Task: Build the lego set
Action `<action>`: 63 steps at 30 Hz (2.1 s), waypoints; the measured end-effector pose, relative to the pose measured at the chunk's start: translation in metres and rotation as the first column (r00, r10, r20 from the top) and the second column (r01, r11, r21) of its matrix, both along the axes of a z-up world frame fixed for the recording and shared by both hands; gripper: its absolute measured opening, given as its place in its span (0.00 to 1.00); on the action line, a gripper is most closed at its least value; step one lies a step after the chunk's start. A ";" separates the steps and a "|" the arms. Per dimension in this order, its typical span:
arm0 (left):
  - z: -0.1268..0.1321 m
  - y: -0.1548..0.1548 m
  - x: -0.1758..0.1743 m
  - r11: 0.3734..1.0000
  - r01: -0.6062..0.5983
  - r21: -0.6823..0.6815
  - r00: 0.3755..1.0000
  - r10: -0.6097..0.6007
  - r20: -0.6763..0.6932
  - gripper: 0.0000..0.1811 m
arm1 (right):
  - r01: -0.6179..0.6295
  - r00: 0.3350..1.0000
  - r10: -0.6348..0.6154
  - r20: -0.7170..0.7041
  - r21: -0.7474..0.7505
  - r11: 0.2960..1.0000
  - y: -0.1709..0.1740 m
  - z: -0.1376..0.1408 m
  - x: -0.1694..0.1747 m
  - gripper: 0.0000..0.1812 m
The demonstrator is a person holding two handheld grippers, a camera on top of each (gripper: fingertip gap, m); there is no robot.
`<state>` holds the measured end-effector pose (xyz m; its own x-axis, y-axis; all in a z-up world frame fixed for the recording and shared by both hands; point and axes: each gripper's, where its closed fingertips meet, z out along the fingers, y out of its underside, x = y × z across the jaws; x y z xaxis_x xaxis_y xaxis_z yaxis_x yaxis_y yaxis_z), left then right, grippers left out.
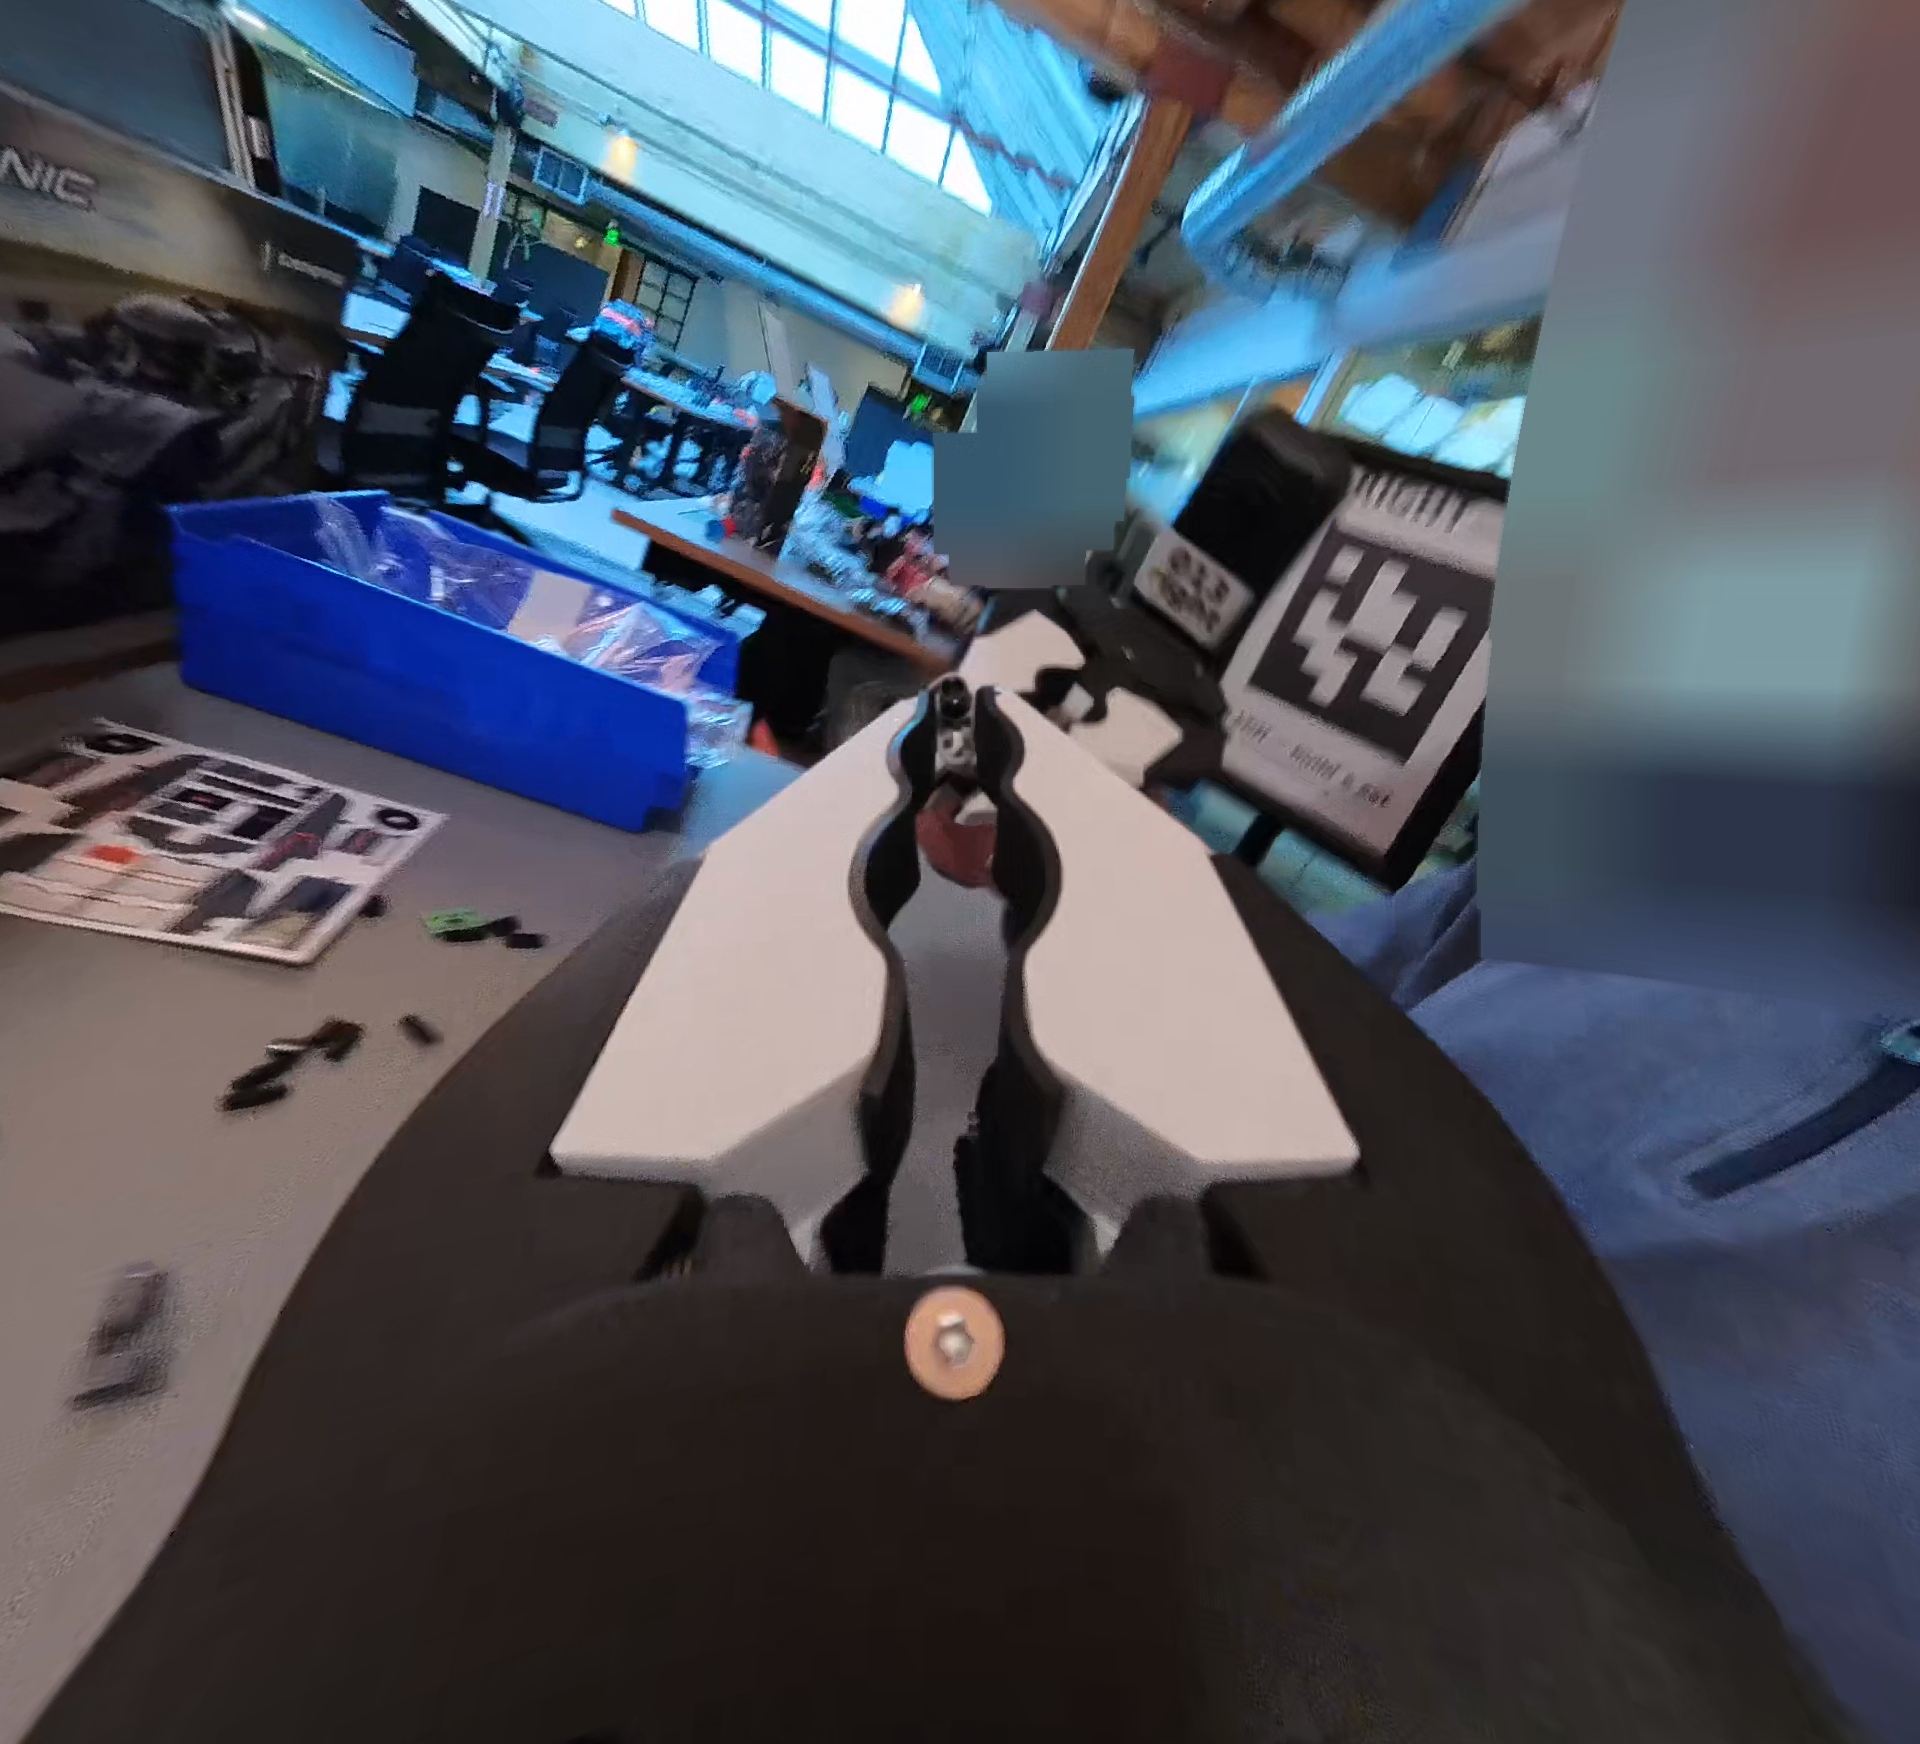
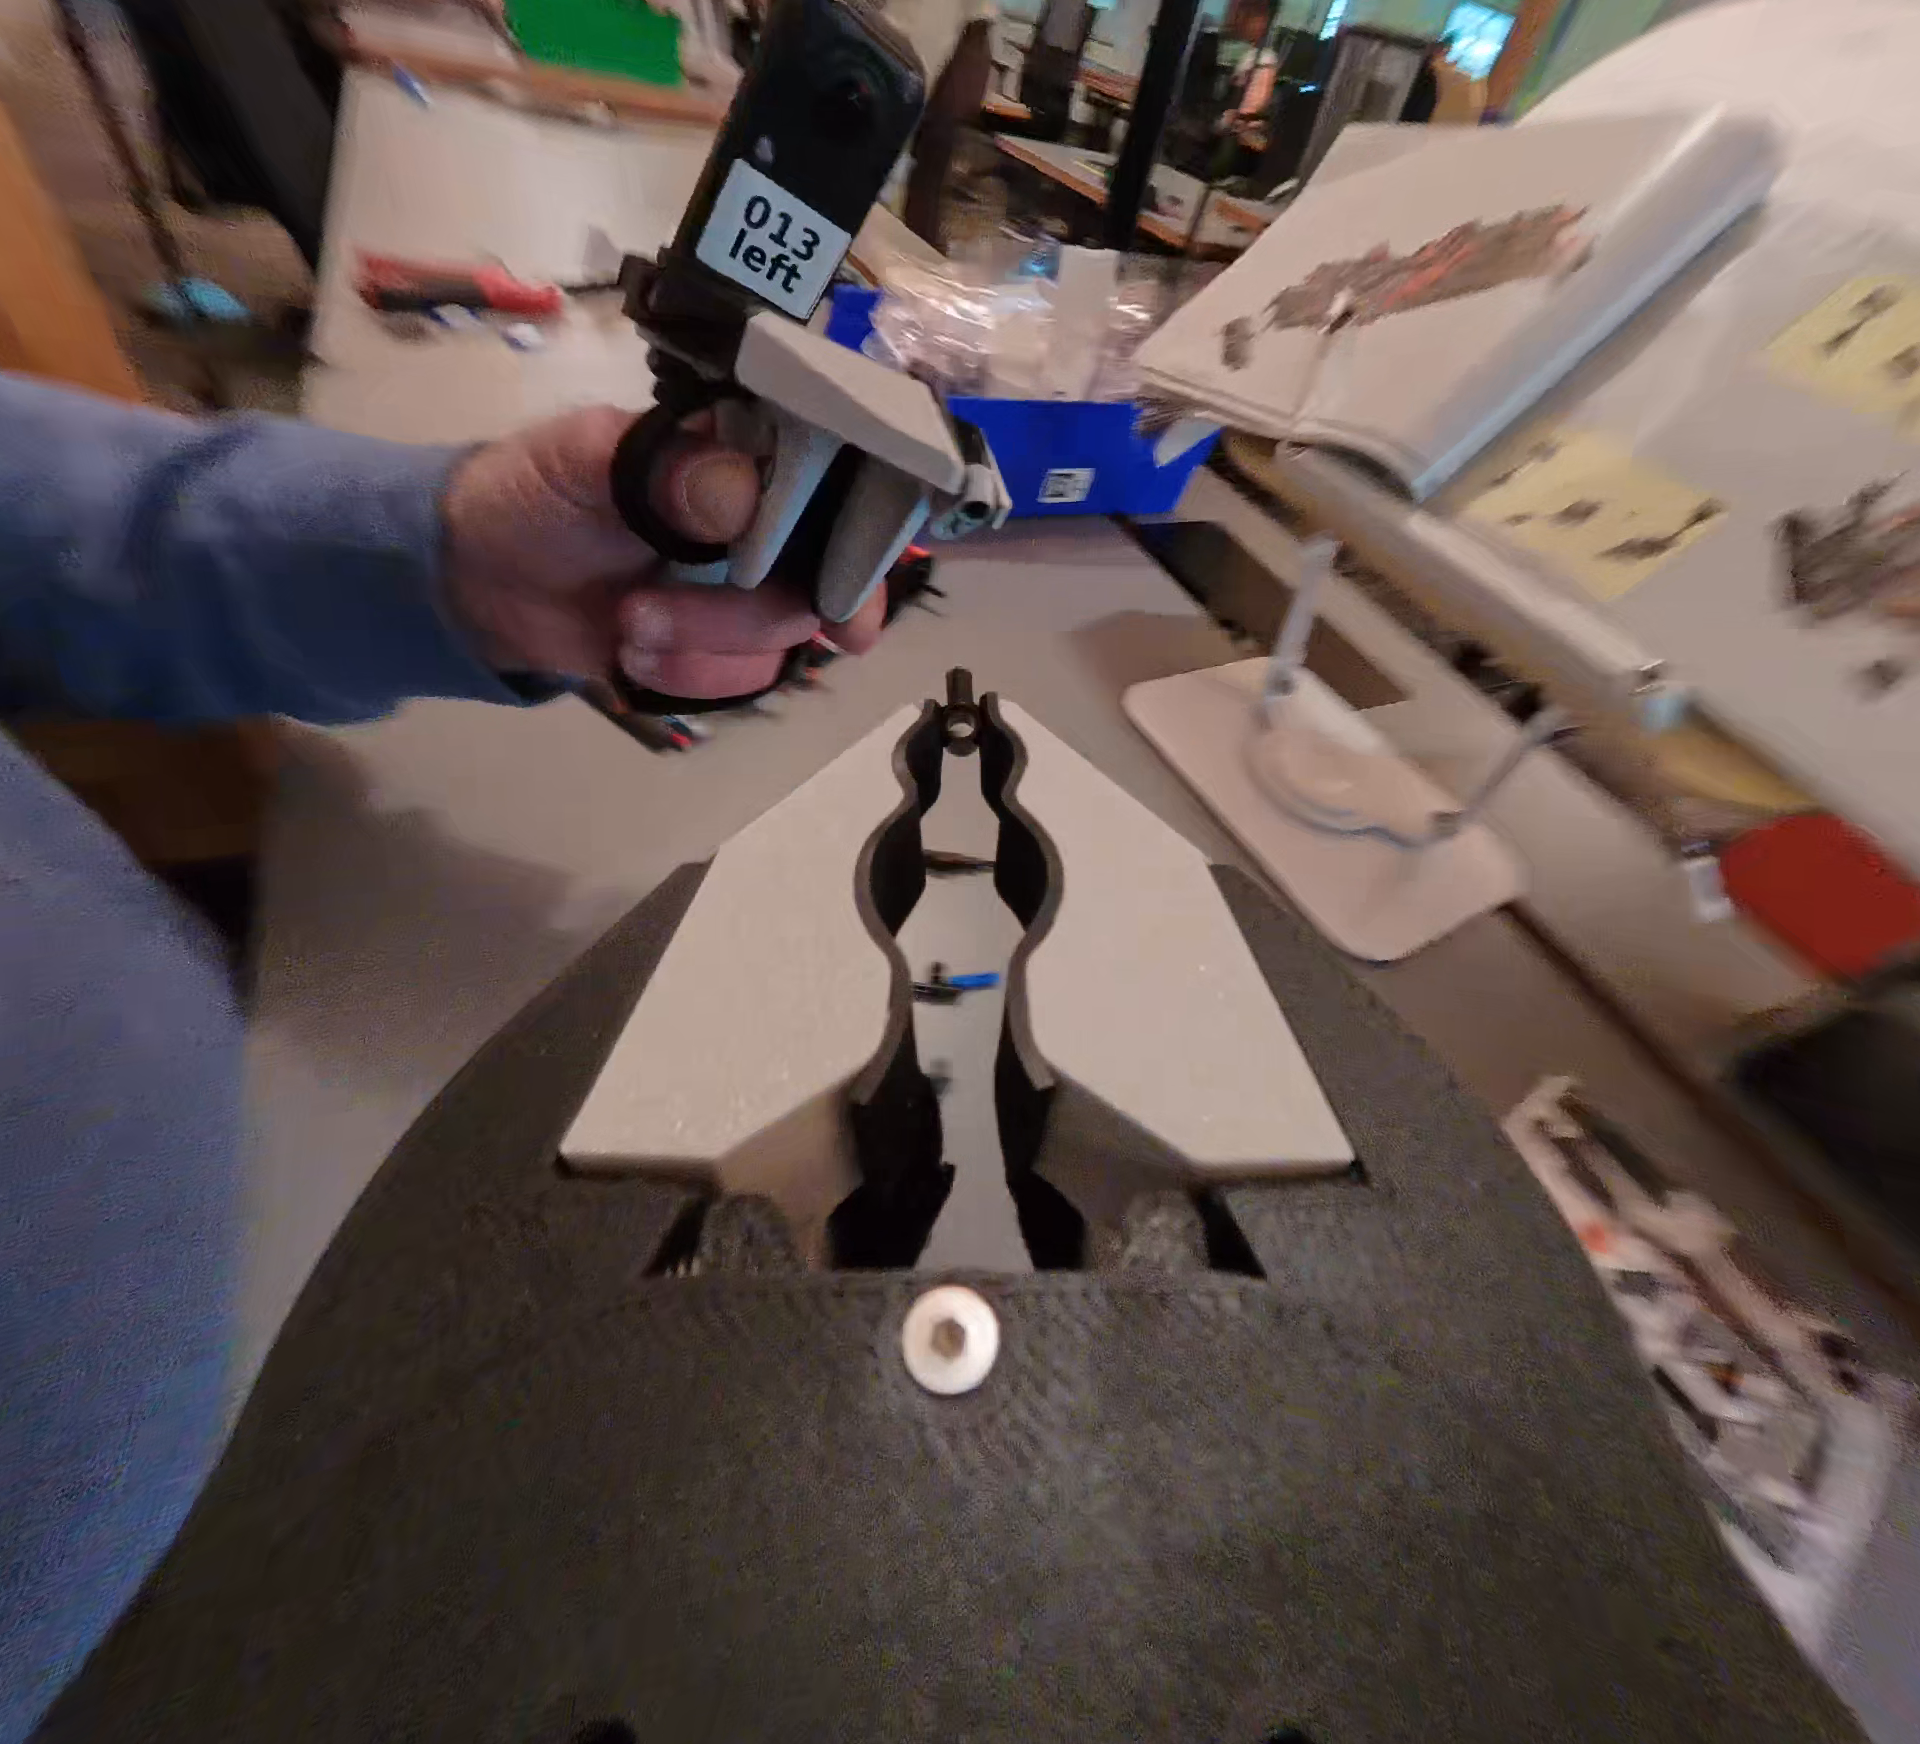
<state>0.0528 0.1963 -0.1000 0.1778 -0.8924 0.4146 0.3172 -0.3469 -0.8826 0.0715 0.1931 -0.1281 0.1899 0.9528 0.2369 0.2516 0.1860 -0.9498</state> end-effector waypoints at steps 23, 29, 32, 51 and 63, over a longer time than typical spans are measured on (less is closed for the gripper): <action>-0.011 0.031 0.020 0.960 -0.061 -0.274 0.972 0.119 0.200 0.03 | 0.254 0.907 -0.384 0.172 0.505 0.825 0.033 0.001 -0.005 0.02; -0.011 0.031 0.022 0.962 -0.068 -0.266 0.972 0.124 0.199 0.03 | 0.254 0.906 -0.385 0.178 0.499 0.829 0.034 0.001 -0.003 0.02; -0.012 0.032 0.023 0.961 -0.068 -0.268 0.972 0.125 0.201 0.03 | 0.252 0.905 -0.384 0.185 0.495 0.832 0.034 0.001 -0.003 0.02; 0.000 0.028 0.021 0.955 -0.223 -0.197 0.953 0.257 0.163 0.03 | 0.330 0.894 -0.428 0.132 0.450 0.830 0.032 0.013 -0.007 0.02; -0.003 0.031 0.020 0.954 -0.188 -0.233 0.963 0.226 0.146 0.03 | 0.308 0.903 -0.402 0.151 0.424 0.852 0.034 0.009 -0.008 0.02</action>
<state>0.0730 0.2271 -0.1034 0.2594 -0.7295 0.6329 0.5404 -0.4335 -0.7212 0.0637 0.2273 -0.1187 0.3938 0.6555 0.6444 0.5688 0.3769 -0.7310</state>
